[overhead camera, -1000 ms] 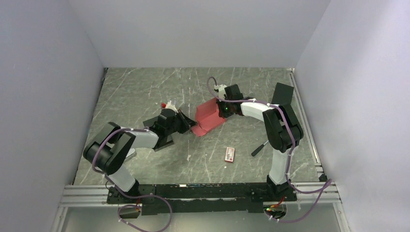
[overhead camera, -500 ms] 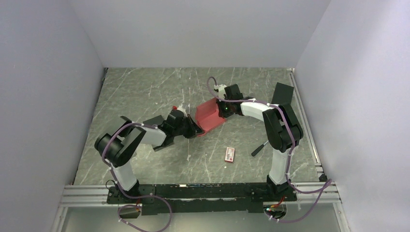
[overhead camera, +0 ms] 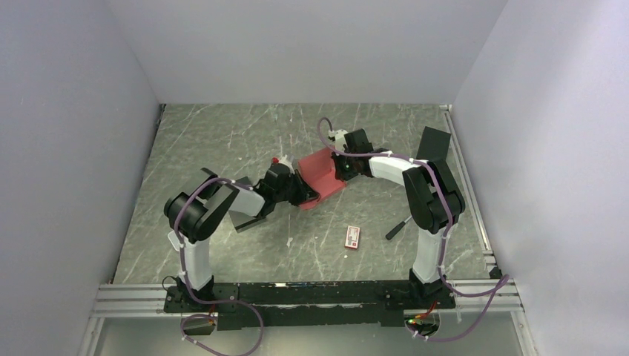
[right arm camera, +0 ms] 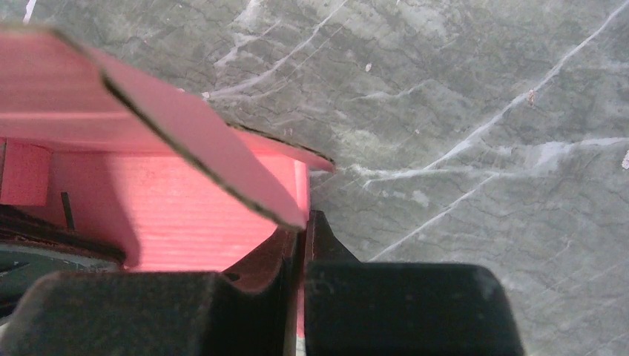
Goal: Fold the paper box
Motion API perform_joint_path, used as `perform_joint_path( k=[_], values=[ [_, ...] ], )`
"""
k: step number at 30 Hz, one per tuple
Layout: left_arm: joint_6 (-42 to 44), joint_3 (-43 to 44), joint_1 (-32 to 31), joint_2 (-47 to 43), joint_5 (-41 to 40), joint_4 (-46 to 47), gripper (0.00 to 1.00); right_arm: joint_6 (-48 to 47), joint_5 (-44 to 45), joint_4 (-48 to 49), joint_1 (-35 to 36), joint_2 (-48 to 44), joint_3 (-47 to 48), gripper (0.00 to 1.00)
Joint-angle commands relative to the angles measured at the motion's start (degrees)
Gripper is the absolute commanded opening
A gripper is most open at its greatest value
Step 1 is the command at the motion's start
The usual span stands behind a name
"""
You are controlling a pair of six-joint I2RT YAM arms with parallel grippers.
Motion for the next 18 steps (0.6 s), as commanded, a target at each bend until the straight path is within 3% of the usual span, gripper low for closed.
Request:
perform_joint_path(
  k=[1, 5, 12, 18],
  values=[
    [-1.1, 0.45, -0.83, 1.62, 2.05, 5.45, 0.0, 0.52, -1.15, -1.82, 0.6, 2.01, 0.45, 0.0],
    [-0.34, -2.98, -0.9, -3.47, 0.82, 4.41, 0.0, 0.54, -1.15, -1.76, 0.66, 1.84, 0.44, 0.0],
    [4.01, -8.59, -0.95, -18.91, -4.44, -8.64, 0.0, 0.54, -1.11, -1.73, 0.69, 1.98, 0.53, 0.0],
    [-0.72, -14.41, 3.36, -18.72, -2.14, 1.0, 0.0, 0.54, -1.15, -1.82, 0.66, 2.02, 0.54, 0.0]
  ],
)
